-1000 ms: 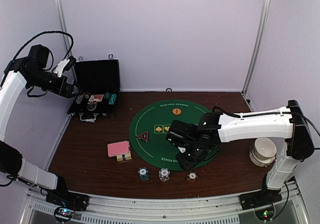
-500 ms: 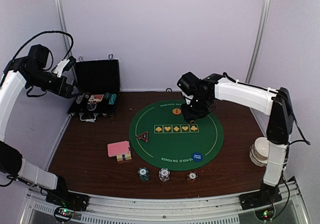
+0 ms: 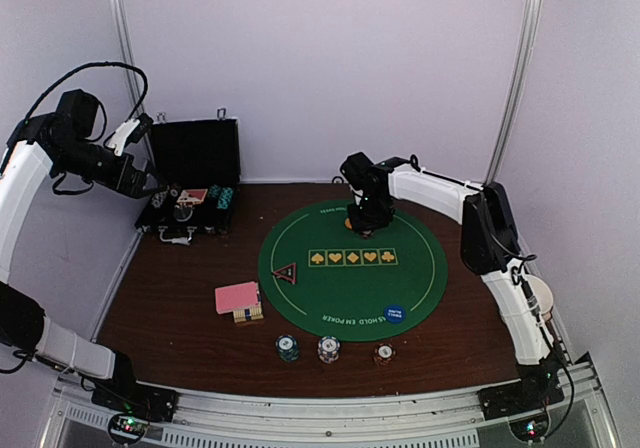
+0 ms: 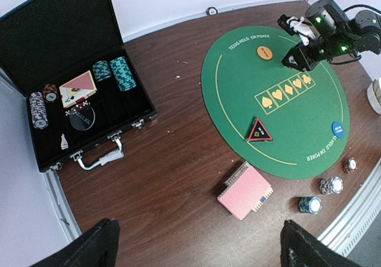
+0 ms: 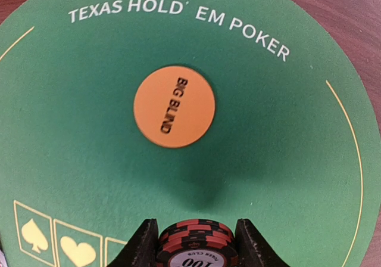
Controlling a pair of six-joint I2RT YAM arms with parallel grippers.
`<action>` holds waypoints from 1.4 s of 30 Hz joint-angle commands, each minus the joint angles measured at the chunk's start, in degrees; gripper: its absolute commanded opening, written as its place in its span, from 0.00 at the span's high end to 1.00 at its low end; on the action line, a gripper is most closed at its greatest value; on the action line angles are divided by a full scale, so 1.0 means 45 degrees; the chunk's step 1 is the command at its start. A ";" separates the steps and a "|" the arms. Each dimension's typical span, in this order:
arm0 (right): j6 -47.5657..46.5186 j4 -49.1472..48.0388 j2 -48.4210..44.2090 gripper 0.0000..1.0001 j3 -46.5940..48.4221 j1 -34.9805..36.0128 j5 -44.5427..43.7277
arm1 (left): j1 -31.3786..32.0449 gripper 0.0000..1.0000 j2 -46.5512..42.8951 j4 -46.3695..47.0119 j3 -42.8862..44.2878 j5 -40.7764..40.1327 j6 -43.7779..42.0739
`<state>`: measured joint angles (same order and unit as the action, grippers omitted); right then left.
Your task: Distribute texas hold em gaming equipment
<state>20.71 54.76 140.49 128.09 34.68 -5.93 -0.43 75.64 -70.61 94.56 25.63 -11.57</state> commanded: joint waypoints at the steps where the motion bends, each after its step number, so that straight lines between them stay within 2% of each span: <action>1: 0.0026 -0.0210 0.0408 0.89 0.0846 -0.0479 -0.0082 | -0.0090 0.02 -0.0228 0.0114 0.0050 0.0127 -0.0291; 8: 0.0104 -0.0426 0.1058 0.88 0.1021 -0.0796 0.0074 | -0.0096 0.02 -0.0115 0.0114 -0.0003 0.0145 -0.0338; 13: 0.0109 -0.0302 0.1594 0.83 0.1323 -0.0865 0.0303 | -0.0084 0.02 -0.0128 0.0115 -0.0033 0.0138 -0.0364; 15: 0.0105 -0.0228 0.1738 0.75 0.1450 -0.0880 0.0370 | -0.0086 0.02 -0.0137 0.0123 -0.0029 0.0118 -0.0361; 19: 0.0105 -0.0111 0.1529 0.49 0.1591 -0.0899 0.0383 | -0.0087 0.02 -0.0166 0.0124 -0.0092 0.0107 -0.0416; 25: 0.0070 0.0037 -0.0252 0.30 0.0954 -0.0810 0.0188 | -0.0084 0.02 -0.0306 0.0117 -0.0202 0.0171 -0.0451; 29: 0.0042 -0.0220 -0.2405 0.24 -0.1096 -0.0284 -0.0149 | -0.0082 0.02 -0.0627 0.0124 -0.0351 0.0240 -0.0488; 32: 0.0302 -0.1263 -0.4593 0.22 -0.4119 0.0513 -0.0028 | -0.0084 0.02 -0.0744 0.0114 -0.0498 0.0269 -0.0491; 36: 0.0839 -0.2176 -0.7392 0.17 -0.8185 0.2503 -0.0206 | -0.0093 0.02 -0.0988 0.0124 -0.0743 0.0286 -0.0480; 42: 0.2832 -0.2736 -0.9717 0.16 -1.2056 0.5267 0.0060 | -0.0081 0.02 -0.1388 0.0233 -0.1337 0.0058 -0.0671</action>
<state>26.37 44.16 99.92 82.94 53.71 -5.74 -0.43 71.05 -70.63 90.21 25.91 -13.28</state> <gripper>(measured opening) 0.841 0.976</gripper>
